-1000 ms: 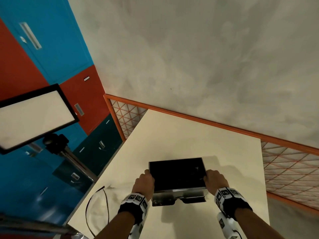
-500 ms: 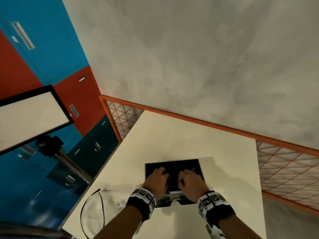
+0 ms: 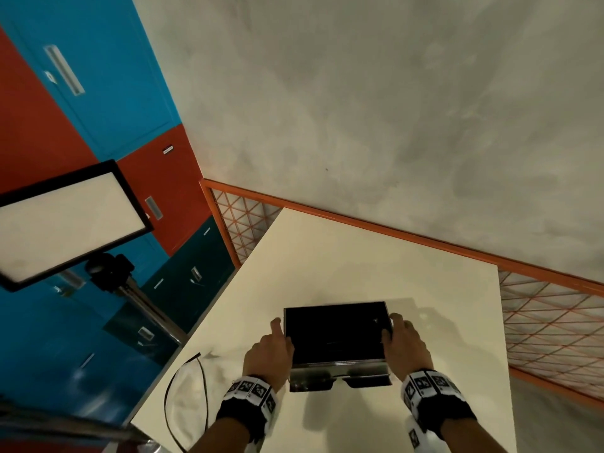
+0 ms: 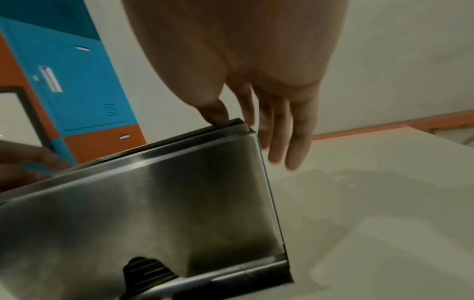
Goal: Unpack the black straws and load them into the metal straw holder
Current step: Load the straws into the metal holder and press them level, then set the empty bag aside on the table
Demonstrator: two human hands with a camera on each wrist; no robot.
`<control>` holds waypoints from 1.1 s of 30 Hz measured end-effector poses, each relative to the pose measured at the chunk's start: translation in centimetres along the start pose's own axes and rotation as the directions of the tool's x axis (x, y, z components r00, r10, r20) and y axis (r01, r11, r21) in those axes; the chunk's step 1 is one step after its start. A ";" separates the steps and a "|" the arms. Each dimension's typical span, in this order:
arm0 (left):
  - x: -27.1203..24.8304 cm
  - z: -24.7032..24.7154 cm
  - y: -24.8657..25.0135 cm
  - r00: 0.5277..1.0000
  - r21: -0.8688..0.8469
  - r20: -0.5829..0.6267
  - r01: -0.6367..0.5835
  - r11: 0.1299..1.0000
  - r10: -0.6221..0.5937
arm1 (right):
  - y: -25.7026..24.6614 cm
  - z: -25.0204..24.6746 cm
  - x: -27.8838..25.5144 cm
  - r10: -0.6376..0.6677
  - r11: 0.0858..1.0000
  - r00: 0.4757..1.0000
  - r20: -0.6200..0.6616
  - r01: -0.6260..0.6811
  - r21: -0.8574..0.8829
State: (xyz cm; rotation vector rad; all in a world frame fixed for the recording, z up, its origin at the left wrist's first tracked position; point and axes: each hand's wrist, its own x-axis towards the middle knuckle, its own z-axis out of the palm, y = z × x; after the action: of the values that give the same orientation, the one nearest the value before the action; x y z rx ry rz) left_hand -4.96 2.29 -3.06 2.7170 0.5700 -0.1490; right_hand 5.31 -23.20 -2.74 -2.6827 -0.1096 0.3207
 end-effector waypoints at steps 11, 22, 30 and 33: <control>-0.2 0.4 0.8 0.996 0.250 0.092 -0.005 0.968 -0.018 | -0.2 -0.2 1.9 -0.006 0.995 0.982 0.188 0.026 -0.100; -0.5 0.8 1.0 0.995 0.198 0.082 0.036 0.979 -0.053 | -0.5 -0.5 1.5 0.005 0.989 0.982 0.190 0.023 -0.145; -1.8 -1.1 -1.7 0.976 -0.237 0.205 0.126 0.963 -0.077 | -1.2 -2.7 -0.7 0.011 0.977 0.986 0.164 0.024 -0.212; -5.9 -1.8 -5.0 0.964 -0.354 0.266 0.106 0.929 -0.009 | -2.9 -3.6 -2.8 -0.111 0.963 0.991 0.081 0.127 -0.236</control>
State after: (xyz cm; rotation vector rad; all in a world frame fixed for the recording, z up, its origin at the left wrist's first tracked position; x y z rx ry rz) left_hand -12.29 5.03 -2.03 2.2731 0.5393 -0.3701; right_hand 3.37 -22.44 2.26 -2.8885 -0.3502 0.3817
